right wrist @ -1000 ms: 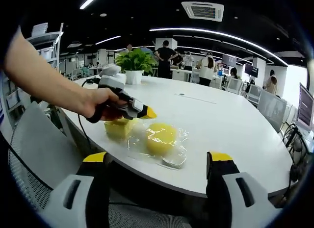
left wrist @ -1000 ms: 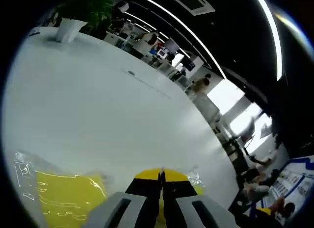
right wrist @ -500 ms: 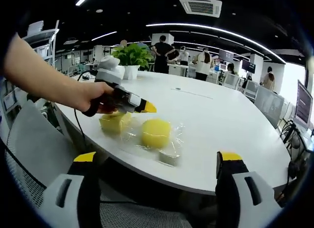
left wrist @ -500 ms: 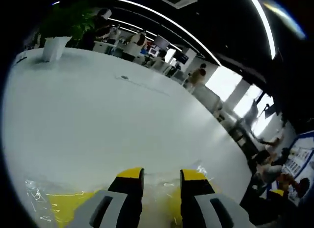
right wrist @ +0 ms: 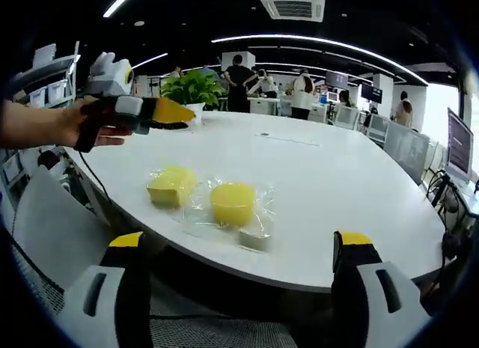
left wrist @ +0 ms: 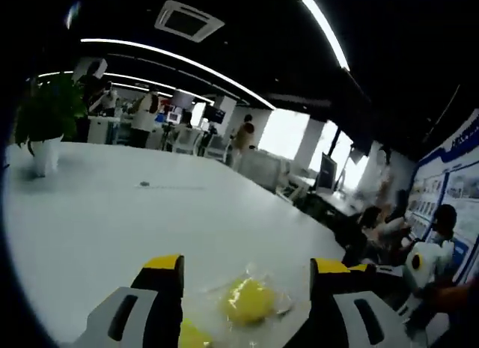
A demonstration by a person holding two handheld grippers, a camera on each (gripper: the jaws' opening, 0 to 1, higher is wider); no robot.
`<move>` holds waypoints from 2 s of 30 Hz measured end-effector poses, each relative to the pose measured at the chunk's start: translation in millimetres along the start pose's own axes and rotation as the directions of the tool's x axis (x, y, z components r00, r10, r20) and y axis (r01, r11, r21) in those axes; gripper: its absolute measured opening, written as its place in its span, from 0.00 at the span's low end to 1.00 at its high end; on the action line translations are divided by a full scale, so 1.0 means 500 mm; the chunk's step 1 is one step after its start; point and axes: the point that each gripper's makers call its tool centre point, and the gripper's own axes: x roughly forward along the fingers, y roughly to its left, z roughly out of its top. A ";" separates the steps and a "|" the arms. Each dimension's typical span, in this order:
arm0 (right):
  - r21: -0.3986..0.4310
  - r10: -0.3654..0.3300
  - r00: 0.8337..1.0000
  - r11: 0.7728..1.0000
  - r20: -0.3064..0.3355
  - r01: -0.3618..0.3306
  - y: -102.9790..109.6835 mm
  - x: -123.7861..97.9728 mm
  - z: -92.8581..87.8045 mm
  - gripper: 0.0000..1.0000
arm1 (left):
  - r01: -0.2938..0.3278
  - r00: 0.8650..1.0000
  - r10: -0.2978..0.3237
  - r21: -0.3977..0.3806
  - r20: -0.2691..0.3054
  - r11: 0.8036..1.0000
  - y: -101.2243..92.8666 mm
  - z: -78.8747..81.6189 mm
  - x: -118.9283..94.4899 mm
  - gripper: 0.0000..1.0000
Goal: Compare the silicone blocks by pressing each to a similar depth, holding the contact briefly, and releasing to observe deformation and rebound differences across the visible hardness samples.
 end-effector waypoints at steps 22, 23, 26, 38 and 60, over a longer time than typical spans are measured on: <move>-0.030 0.017 1.000 0.999 -0.023 -0.018 0.010 -0.006 -0.016 0.96 | -0.139 0.983 0.159 0.192 -0.091 0.971 0.027 -0.138 -0.242 1.00; -0.033 0.018 1.000 0.999 -0.021 -0.018 0.011 -0.007 -0.016 0.96 | -0.141 0.982 0.162 0.197 -0.094 0.970 0.028 -0.143 -0.243 1.00; -0.038 0.023 1.000 0.999 -0.020 -0.023 0.012 -0.007 -0.014 0.96 | -0.145 0.982 0.165 0.195 -0.095 0.970 0.034 -0.157 -0.246 1.00; -0.119 -0.022 0.999 0.993 -0.045 0.016 0.003 -0.004 -0.028 0.90 | -0.183 0.976 0.206 0.246 -0.069 0.952 0.046 -0.191 -0.236 1.00; -0.115 -0.023 0.996 0.993 -0.087 0.012 0.001 0.001 -0.043 0.92 | -0.185 0.971 0.215 0.247 -0.102 0.951 0.036 -0.209 -0.227 1.00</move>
